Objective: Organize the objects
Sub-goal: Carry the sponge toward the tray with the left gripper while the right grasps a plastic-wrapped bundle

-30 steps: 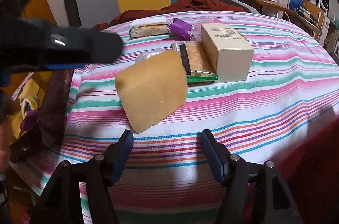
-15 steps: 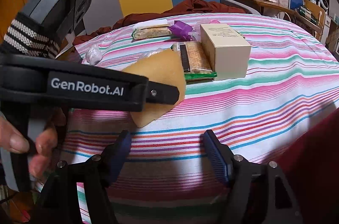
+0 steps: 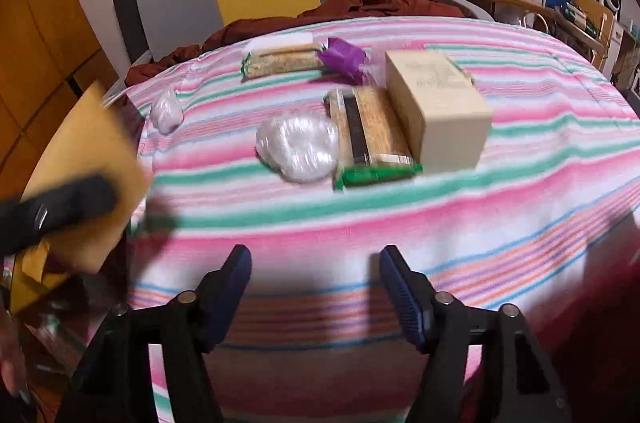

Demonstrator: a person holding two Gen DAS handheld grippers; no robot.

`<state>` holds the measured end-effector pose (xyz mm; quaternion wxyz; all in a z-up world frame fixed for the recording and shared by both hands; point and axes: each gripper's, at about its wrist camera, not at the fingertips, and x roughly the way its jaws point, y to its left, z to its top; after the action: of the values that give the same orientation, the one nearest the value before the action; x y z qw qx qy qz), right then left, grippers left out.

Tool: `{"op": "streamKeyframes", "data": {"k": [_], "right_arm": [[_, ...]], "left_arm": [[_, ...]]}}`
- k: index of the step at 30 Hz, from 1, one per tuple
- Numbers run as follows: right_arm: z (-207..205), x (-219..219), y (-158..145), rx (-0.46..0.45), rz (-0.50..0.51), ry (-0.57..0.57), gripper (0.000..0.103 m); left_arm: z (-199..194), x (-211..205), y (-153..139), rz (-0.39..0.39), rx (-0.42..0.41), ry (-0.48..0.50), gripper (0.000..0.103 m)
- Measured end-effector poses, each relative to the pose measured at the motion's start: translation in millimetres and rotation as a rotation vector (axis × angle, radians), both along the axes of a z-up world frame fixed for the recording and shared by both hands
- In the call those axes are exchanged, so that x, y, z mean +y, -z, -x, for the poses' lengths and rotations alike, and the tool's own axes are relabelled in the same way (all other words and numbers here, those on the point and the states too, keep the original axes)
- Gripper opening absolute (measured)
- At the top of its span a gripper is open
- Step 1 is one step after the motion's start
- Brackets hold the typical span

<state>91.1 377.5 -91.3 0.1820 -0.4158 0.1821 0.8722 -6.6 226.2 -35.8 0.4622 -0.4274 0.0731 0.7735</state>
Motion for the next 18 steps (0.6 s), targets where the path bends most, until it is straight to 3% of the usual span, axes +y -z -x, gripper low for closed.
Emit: {"op": "streamKeyframes", "data": {"k": [6, 11, 15, 17, 18], "right_arm": [[48.5, -3.7, -28.5, -0.040, -0.131, -0.055, 0.062], [96.0, 2.4, -13.7, -0.140, -0.243, -0.115, 0.060], [109.6, 12.8, 10.5, -0.203, -0.206, -0.139, 0.053], [103.5, 14.4, 16.7, -0.164, -0.161, -0.156, 0.038], [102.1, 14.0, 17.2, -0.157, -0.157, -0.156, 0.037]], "left_arm": [[0.9, -46.3, -4.6, -0.024, 0.000, -0.096, 0.038], [2.6, -73.9, -10.0, -0.043, 0.010, -0.167, 0.038], [3.5, -91.2, -13.8, -0.050, 0.023, -0.209, 0.038], [4.2, -99.6, -14.6, -0.053, 0.027, -0.233, 0.038], [5.0, -102.6, -14.4, -0.054, 0.025, -0.244, 0.038]]}}
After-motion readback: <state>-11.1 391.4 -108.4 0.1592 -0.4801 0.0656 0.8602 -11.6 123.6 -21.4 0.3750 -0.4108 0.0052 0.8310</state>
